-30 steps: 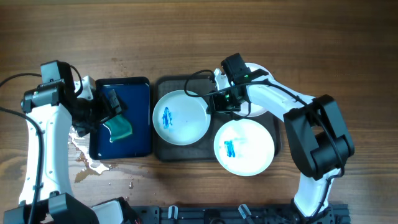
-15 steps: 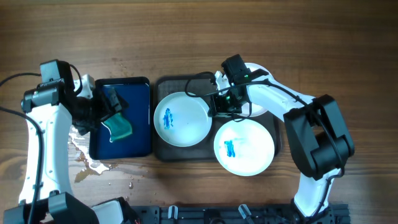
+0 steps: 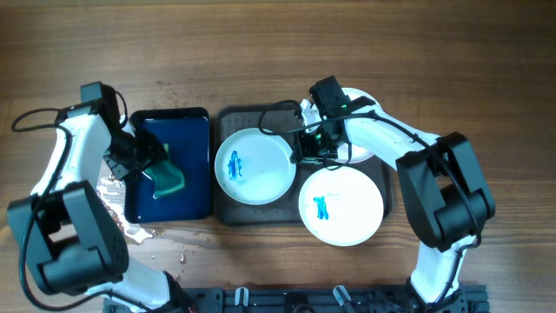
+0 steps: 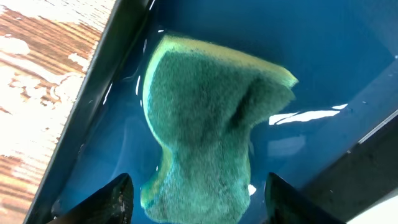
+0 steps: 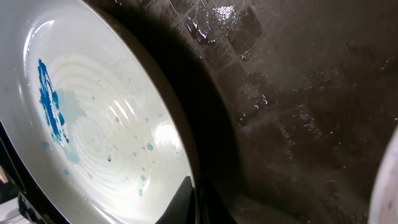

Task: Clean dirty plates on tray and stack at the side
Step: 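Grasp the green sponge with the left gripper and soak it in water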

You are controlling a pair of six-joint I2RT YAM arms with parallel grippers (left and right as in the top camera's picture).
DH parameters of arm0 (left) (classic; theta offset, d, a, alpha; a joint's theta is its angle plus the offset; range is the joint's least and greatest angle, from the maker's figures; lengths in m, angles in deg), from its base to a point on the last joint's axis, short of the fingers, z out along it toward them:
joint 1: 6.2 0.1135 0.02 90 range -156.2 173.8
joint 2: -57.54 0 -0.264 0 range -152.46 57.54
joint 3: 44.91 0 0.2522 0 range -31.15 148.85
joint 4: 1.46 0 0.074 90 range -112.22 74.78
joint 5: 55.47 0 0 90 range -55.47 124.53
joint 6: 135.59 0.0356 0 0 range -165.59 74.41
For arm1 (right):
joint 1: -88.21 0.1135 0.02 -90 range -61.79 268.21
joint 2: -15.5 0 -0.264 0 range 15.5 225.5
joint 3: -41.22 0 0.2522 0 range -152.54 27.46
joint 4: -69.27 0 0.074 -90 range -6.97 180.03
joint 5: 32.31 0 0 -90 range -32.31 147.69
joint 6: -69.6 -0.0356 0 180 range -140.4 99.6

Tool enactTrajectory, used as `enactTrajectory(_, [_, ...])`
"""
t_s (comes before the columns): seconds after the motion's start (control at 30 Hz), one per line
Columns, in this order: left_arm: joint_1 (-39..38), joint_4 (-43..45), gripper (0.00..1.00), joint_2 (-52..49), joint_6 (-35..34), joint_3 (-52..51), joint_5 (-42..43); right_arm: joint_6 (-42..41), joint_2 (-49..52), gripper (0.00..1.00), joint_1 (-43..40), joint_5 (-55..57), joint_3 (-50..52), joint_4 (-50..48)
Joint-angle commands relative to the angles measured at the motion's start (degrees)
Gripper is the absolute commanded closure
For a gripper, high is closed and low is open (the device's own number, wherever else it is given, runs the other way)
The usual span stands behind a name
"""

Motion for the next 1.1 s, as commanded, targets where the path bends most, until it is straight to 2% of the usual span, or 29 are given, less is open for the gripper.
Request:
enactTrajectory(0.0, [-0.8, 1.0, 0.39, -4.3, -0.7, 0.7, 0.3, -0.5, 1.0, 0.96, 0.1, -0.6, -0.3, 0.0])
enactTrajectory(0.03, [-1.7, 1.6, 0.41, -5.7, -0.7, 0.7, 0.3, -0.8, 1.0, 0.96, 0.1, -0.6, -0.3, 0.0])
enactTrajectory(0.13, [-4.0, 3.7, 0.59, -6.8, -0.7, 0.7, 0.3, -1.9, 1.0, 0.95, 0.1, -0.8, -0.3, 0.1])
enactTrajectory(0.17, [-4.9, 3.5, 0.82, -6.8, -0.7, 0.7, 0.3, -1.9, 1.0, 0.96, 0.1, -0.8, -0.3, 0.3])
enactTrajectory(0.2, [-5.3, 3.1, 0.93, -6.8, -0.7, 0.7, 0.3, -1.9, 1.0, 0.96, 0.1, -0.8, -0.3, 0.7])
enactTrajectory(0.23, [-5.5, 3.1, 0.96, -6.8, -0.7, 0.7, 0.3, -1.9, 1.0, 0.96, 0.1, -0.8, -0.3, 0.9])
enactTrajectory(0.27, [-5.5, 3.3, 0.85, -6.8, -0.7, 0.7, 0.3, -1.9, 1.0, 0.96, 0.1, -0.8, -0.3, 1.1])
enactTrajectory(0.3, [-5.5, 3.3, 0.64, -6.8, -0.7, 0.7, 0.6, -1.9, 1.0, 0.96, 0.1, -0.8, -0.3, 1.2])
enactTrajectory(0.33, [-5.5, 3.3, 0.54, -6.8, -0.7, 0.7, 1.1, -1.8, 1.0, 0.95, 0.1, -0.8, -0.3, 1.2])
enactTrajectory(0.37, [-5.4, 3.3, 0.05, -6.8, -0.7, 0.7, 1.9, -1.9, 1.0, 0.96, 0.1, -0.8, -0.3, 1.2])
enactTrajectory(0.4, [-5.4, 3.3, 0.08, -6.8, -0.7, 0.7, 1.9, -1.9, 1.0, 0.96, 0.1, -0.8, -0.3, 1.1])
enactTrajectory(0.47, [-5.4, 2.8, 0.05, -6.8, -0.7, 0.8, 1.9, -1.8, 1.0, 0.96, 0.1, -0.8, -0.3, 1.1])
enactTrajectory(0.53, [-5.4, 2.0, 0.19, -6.5, -0.7, 1.3, 2.3, -1.7, 1.0, 0.96, 0.1, -0.8, -0.3, 1.1])
enactTrajectory(0.57, [-5.4, 1.7, 0.22, -6.2, -0.7, 1.5, 2.3, -1.7, 1.0, 0.96, 0.1, -0.8, -0.3, 1.1])
enactTrajectory(0.63, [-5.4, 1.1, 0.35, -4.0, -0.7, 1.9, 2.2, -1.7, 1.0, 0.96, 0.1, -0.7, -0.3, 0.7])
enactTrajectory(0.73, [-5.4, 1.1, 0.37, -0.6, -0.7, 1.9, 2.2, -1.7, 1.0, 0.96, 0.1, -0.7, -0.3, 0.4])
enactTrajectory(0.8, [-5.4, 1.1, 0.52, 0.8, -0.7, 1.9, 2.2, -1.7, 1.0, 0.96, 0.1, -0.7, -0.3, 0.1])
enactTrajectory(0.97, [-5.4, 1.4, 0.53, 0.7, -0.7, 1.9, 0.0, -1.7, 1.0, 0.95, 0.1, -0.7, -0.3, 0.0])
enactTrajectory(1.0, [-5.4, 1.4, 0.56, 0.6, -0.7, 1.9, -1.4, -1.7, 1.0, 0.96, 0.1, -0.7, -0.3, 0.1])
enactTrajectory(1.03, [-5.4, 1.4, 0.55, 0.4, -0.7, 1.9, -1.6, -1.7, 1.0, 0.96, 0.1, -0.7, -0.3, 0.1])
enactTrajectory(1.07, [-5.4, 1.3, 0.48, 0.3, -0.7, 1.9, -1.6, -1.7, 1.0, 0.96, 0.1, -0.7, -0.3, 0.0])
